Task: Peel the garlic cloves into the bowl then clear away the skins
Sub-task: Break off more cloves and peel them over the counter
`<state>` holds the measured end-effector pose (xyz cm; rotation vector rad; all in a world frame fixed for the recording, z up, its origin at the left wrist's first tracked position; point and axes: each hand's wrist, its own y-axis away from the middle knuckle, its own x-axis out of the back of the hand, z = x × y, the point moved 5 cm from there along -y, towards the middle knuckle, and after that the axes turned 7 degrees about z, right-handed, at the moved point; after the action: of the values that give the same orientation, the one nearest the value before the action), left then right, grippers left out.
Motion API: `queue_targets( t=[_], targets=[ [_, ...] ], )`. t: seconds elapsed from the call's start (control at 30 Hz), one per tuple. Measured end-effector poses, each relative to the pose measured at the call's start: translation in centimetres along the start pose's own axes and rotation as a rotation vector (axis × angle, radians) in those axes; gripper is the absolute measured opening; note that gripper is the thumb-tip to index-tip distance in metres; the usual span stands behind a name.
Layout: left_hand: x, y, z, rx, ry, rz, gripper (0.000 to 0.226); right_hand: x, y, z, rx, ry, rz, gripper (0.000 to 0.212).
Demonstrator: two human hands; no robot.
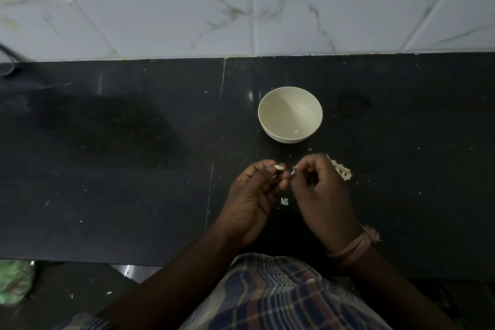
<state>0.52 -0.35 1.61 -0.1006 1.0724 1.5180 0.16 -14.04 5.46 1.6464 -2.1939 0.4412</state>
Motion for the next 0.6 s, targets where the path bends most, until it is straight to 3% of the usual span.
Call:
queue_targets(
  t=[0.17, 0.3, 0.6],
  targets=[
    [0.3, 0.0, -0.2, -0.016, -0.033, 0.017, 0.019, 0.8, -0.1, -1.5, 0.18, 0.038, 0.059, 0.016],
    [0.3, 0.0, 0.0, -0.023, -0.049, 0.004, 0.011, 0.9, -0.4, -1.7, 0.13, -0.025, 0.019, 0.006],
    [-0.3, -0.3, 0.6, -0.06, -0.137, 0.008, 0.018, 0.2, -0.9, -1.2, 0.16, 0.023, -0.046, 0.008]
  ],
)
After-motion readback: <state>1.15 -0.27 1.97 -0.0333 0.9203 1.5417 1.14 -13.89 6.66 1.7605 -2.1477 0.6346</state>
